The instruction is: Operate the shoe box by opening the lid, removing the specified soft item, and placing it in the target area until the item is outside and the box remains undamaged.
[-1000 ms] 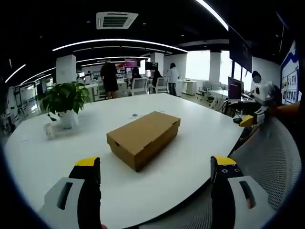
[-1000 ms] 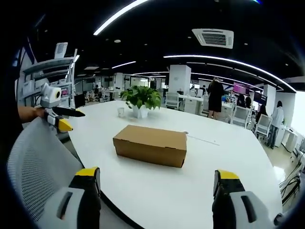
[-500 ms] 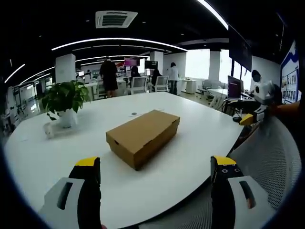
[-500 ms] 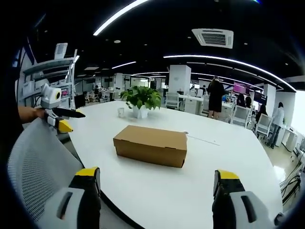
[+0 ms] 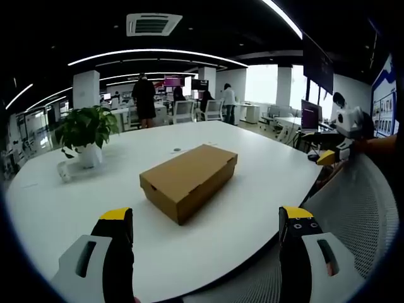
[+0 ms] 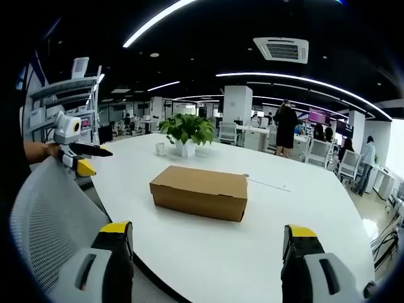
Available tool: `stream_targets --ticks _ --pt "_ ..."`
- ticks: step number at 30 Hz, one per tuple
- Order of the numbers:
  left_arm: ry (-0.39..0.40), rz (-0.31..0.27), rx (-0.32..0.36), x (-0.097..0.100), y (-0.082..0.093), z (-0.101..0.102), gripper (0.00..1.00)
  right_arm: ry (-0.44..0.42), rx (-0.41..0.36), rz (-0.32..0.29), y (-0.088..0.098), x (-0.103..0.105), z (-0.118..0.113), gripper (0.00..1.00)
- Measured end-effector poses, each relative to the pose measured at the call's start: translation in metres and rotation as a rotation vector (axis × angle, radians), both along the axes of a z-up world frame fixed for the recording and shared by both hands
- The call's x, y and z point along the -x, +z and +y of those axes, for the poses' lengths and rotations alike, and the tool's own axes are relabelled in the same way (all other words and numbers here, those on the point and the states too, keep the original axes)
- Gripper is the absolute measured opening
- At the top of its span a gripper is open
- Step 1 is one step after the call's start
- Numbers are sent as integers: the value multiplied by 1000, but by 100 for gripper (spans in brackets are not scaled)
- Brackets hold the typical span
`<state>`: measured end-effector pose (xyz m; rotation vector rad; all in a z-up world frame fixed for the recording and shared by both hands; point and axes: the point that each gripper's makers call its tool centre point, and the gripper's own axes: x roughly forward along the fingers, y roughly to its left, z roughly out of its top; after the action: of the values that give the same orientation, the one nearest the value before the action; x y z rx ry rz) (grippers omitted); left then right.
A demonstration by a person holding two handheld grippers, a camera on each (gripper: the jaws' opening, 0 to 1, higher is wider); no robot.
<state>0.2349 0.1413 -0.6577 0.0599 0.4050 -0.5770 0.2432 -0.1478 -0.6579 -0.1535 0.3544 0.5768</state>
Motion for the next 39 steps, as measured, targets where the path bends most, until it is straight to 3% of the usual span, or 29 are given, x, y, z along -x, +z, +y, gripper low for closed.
stream_targets --ticks 26,39 --pt "9 0 10 -2 4 0 100 -1 -11 4 3 0 0 99" --pt "6 -5 -10 -10 12 6 100 39 48 29 1 1 3 99"
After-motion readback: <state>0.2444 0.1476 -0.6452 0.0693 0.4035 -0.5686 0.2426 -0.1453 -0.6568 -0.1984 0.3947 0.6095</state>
